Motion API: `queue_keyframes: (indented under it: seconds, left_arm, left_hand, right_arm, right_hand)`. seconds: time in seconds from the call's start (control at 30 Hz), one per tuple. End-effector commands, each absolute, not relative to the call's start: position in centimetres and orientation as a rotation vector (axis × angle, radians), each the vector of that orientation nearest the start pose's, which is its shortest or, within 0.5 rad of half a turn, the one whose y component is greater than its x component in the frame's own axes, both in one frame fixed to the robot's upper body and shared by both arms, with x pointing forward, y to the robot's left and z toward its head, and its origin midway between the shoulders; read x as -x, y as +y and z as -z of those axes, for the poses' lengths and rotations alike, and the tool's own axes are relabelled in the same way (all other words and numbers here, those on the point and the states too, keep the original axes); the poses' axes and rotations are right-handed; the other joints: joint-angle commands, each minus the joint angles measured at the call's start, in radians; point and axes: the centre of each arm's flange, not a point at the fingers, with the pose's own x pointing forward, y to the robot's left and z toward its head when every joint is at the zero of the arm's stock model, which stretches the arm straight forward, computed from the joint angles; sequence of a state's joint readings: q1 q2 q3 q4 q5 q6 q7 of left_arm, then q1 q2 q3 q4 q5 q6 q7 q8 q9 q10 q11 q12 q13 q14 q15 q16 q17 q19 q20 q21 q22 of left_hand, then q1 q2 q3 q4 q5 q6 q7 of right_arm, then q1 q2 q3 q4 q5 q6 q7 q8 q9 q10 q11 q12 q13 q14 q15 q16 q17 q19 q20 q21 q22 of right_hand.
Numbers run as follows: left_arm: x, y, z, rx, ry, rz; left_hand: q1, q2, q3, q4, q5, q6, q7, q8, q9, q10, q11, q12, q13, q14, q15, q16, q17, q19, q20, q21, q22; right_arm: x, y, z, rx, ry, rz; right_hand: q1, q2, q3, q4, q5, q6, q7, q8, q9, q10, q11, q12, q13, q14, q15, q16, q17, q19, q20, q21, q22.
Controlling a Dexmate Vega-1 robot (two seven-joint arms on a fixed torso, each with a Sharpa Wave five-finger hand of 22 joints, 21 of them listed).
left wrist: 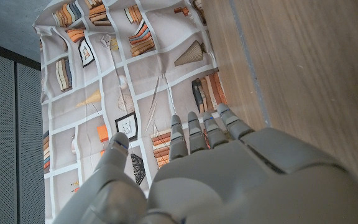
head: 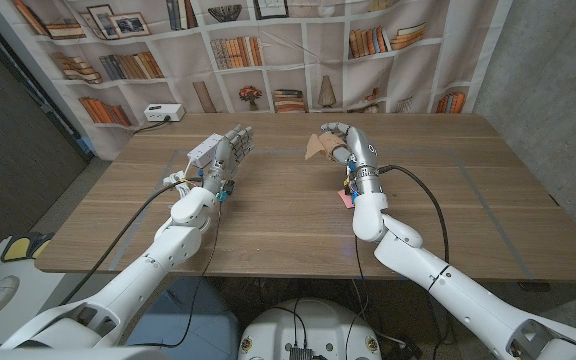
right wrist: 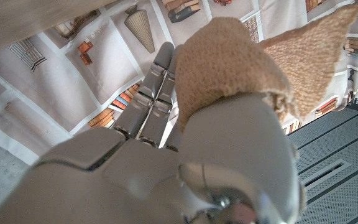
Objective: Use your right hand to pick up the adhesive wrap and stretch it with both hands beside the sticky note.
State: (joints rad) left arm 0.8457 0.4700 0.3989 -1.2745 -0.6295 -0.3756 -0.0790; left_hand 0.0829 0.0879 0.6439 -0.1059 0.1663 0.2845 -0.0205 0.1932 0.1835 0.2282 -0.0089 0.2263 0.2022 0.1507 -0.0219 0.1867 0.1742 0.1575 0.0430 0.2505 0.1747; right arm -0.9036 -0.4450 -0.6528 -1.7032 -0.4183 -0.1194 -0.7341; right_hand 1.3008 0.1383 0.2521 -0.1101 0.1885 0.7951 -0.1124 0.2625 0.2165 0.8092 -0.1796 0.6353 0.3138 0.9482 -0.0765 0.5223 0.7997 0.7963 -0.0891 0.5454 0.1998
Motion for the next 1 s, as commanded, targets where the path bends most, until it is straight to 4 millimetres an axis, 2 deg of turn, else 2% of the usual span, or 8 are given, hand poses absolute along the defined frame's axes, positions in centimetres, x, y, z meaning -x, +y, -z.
queue_keyframes:
  seconds: [0.03,0.27,0.37,0.4,0.47,0.73,0.93,1.0]
  left_arm:
    - [-64.4,26.0,3.6,0.037,-0.675,0.263]
    - [-63.8,25.6,3.1,0.037,-0.668,0.293]
    - [-63.4,25.2,2.7,0.024,-0.671,0.301]
    - [-63.3,25.0,2.5,0.022,-0.671,0.304]
    - [-63.0,24.7,2.2,0.019,-0.674,0.309]
    - [-61.9,23.0,1.1,0.025,-0.682,0.324]
    - [-61.5,21.2,0.0,-0.016,-0.704,0.364]
    - [-61.3,20.7,-0.3,-0.049,-0.719,0.371]
  left_hand:
    - [0.005,0.007,0.008,0.000,0.005,0.043,0.005,0.017,0.003,0.041,-0.002,0.019,0.004,0.033,-0.006,0.008,0.003,0.017,0.006,-0.006,0.002]
    - [0.006,0.003,0.008,-0.002,0.004,0.081,0.008,0.024,0.003,0.086,-0.005,0.032,0.005,0.047,0.011,0.008,0.003,0.021,0.034,-0.014,0.003]
    - [-0.007,-0.002,0.001,0.006,0.003,0.096,0.006,0.021,0.004,0.160,-0.032,0.055,0.008,0.078,0.030,0.018,0.008,0.017,0.042,-0.023,0.004]
    - [-0.010,-0.003,0.000,0.008,0.003,0.109,0.011,0.024,0.004,0.182,-0.018,0.063,0.010,0.088,0.028,0.020,0.009,0.018,0.044,-0.026,0.005]
    - [-0.016,-0.008,-0.004,0.011,0.003,0.135,0.015,0.029,0.005,0.213,-0.027,0.073,0.015,0.115,0.023,0.028,0.011,0.025,0.048,-0.027,0.005]
    - [-0.014,-0.012,-0.002,0.007,0.004,0.199,0.029,0.039,0.006,0.224,-0.001,0.066,0.014,0.198,0.009,0.042,0.008,0.090,0.050,-0.014,0.005]
    - [0.015,-0.015,0.009,-0.019,0.009,0.256,0.038,0.049,0.006,0.278,-0.012,0.077,0.012,0.215,0.003,0.031,0.004,0.098,0.048,-0.022,0.004]
    - [0.021,-0.018,0.010,-0.024,0.008,0.291,0.042,0.057,0.007,0.308,-0.002,0.084,0.012,0.217,0.004,0.025,0.004,0.095,0.045,-0.027,0.004]
  right_arm:
    - [-55.9,-14.7,0.3,0.780,-0.980,0.432]
    - [-55.9,-15.0,-0.5,0.847,-1.024,0.463]
    - [-56.0,-15.0,-0.8,0.866,-1.040,0.472]
    - [-56.0,-15.1,-0.9,0.868,-1.042,0.474]
    - [-56.1,-15.1,-1.1,0.872,-1.047,0.478]
    - [-55.9,-14.7,-2.2,0.915,-1.072,0.489]
    - [-55.9,-14.4,-3.0,0.940,-1.089,0.498]
    - [-55.8,-14.4,-3.1,0.950,-1.096,0.503]
  right_hand:
    - [-0.012,0.001,-0.003,-0.001,-0.001,0.012,-0.003,0.000,0.006,0.017,0.001,0.081,0.085,0.070,-0.160,-0.006,0.008,0.005,-0.027,0.010,0.002]
    - [-0.016,0.001,-0.004,-0.005,-0.001,0.009,-0.003,-0.004,0.009,0.014,0.000,0.090,0.099,0.074,-0.160,-0.014,0.014,0.000,-0.028,0.015,0.001]
    - [-0.017,0.002,-0.004,-0.006,-0.001,0.009,-0.004,-0.005,0.009,0.012,-0.001,0.091,0.102,0.074,-0.160,-0.016,0.015,-0.001,-0.028,0.017,0.001]
    - [-0.017,0.002,-0.004,-0.007,-0.001,0.008,-0.004,-0.005,0.010,0.013,0.000,0.091,0.102,0.074,-0.160,-0.017,0.016,-0.002,-0.029,0.017,0.001]
    - [-0.018,0.002,-0.004,-0.008,-0.001,0.009,-0.003,-0.006,0.010,0.015,0.000,0.092,0.102,0.075,-0.160,-0.020,0.017,-0.004,-0.029,0.018,0.001]
    - [-0.021,0.003,-0.004,-0.011,0.000,0.014,-0.002,-0.006,0.012,0.017,-0.001,0.095,0.103,0.080,-0.160,-0.025,0.023,-0.004,-0.032,0.025,0.001]
    - [-0.024,0.004,-0.004,-0.013,0.000,0.016,-0.004,-0.007,0.013,0.016,-0.006,0.094,0.103,0.082,-0.160,-0.031,0.026,-0.007,-0.034,0.029,0.001]
    - [-0.025,0.003,-0.005,-0.013,0.000,0.017,-0.003,-0.008,0.013,0.016,-0.007,0.094,0.102,0.082,-0.160,-0.033,0.027,-0.009,-0.035,0.030,0.001]
